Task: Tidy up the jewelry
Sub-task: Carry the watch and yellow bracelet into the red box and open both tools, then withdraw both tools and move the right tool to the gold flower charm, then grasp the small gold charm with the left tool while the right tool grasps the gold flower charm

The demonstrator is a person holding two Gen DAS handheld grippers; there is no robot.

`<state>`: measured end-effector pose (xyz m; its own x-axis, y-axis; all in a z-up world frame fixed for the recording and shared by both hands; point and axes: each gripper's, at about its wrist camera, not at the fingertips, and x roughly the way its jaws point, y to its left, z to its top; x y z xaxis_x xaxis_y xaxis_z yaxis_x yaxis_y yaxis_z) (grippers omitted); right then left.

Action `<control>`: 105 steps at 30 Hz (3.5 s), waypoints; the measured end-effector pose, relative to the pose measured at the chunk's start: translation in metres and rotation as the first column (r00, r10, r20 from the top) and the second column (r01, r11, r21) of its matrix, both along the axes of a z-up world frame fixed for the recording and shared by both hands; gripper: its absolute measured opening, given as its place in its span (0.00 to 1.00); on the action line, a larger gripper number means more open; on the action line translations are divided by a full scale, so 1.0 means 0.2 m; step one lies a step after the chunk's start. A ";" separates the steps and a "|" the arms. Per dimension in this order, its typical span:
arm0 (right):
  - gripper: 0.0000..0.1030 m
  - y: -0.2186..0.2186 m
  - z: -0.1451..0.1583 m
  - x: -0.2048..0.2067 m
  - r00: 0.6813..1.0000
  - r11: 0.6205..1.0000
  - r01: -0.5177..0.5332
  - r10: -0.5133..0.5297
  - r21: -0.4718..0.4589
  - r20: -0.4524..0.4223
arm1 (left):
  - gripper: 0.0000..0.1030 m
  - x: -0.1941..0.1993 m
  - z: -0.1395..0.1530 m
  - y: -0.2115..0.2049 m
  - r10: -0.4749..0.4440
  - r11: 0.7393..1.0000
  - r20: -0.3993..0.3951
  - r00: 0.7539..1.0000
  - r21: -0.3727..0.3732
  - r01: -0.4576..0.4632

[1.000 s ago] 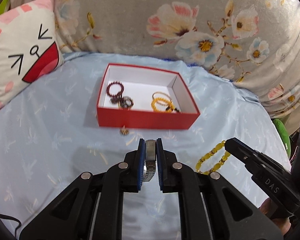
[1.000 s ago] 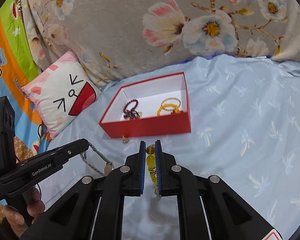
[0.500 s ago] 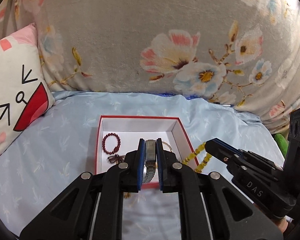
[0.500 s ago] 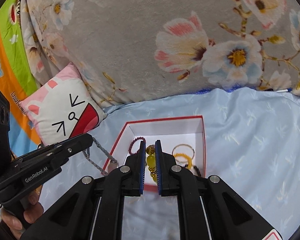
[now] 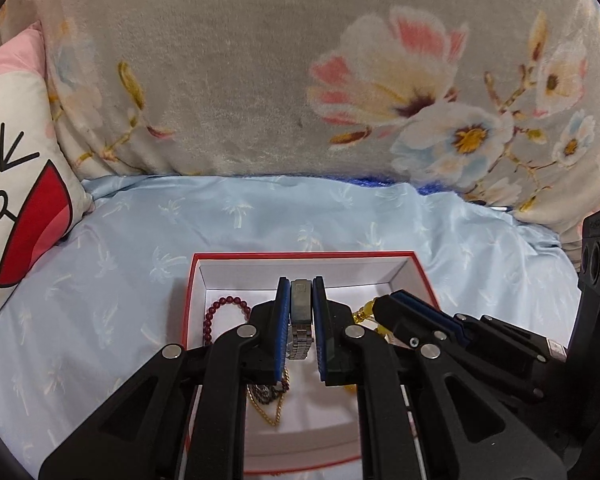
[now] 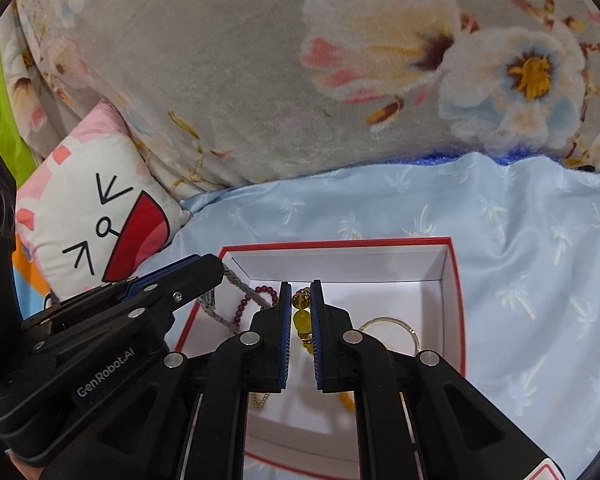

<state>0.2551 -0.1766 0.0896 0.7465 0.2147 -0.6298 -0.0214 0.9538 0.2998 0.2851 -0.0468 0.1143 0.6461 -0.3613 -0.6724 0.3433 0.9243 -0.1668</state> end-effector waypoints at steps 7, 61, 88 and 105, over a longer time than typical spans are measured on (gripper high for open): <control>0.09 0.01 -0.11 0.09 1.000 0.999 0.004 -0.005 -0.040 -0.030 | 0.11 0.11 -0.12 -0.01 0.032 0.999 -0.035 0.999 0.023 -0.032; 0.22 0.13 -0.50 -1.13 0.990 0.993 0.017 -0.033 -0.119 -0.135 | 0.11 -1.01 -0.44 0.44 0.139 0.990 -0.088 0.986 0.042 -0.136; 0.18 0.07 -0.52 -1.16 0.992 0.996 0.072 -0.078 -0.062 -0.103 | 0.35 -0.64 -0.52 0.21 0.122 0.992 -0.142 0.982 -0.009 -0.124; 0.18 0.07 -0.53 -1.14 0.992 0.997 0.060 -0.065 -0.050 -0.107 | 0.16 -0.50 -0.61 0.11 0.129 0.989 -0.109 0.986 0.082 -0.120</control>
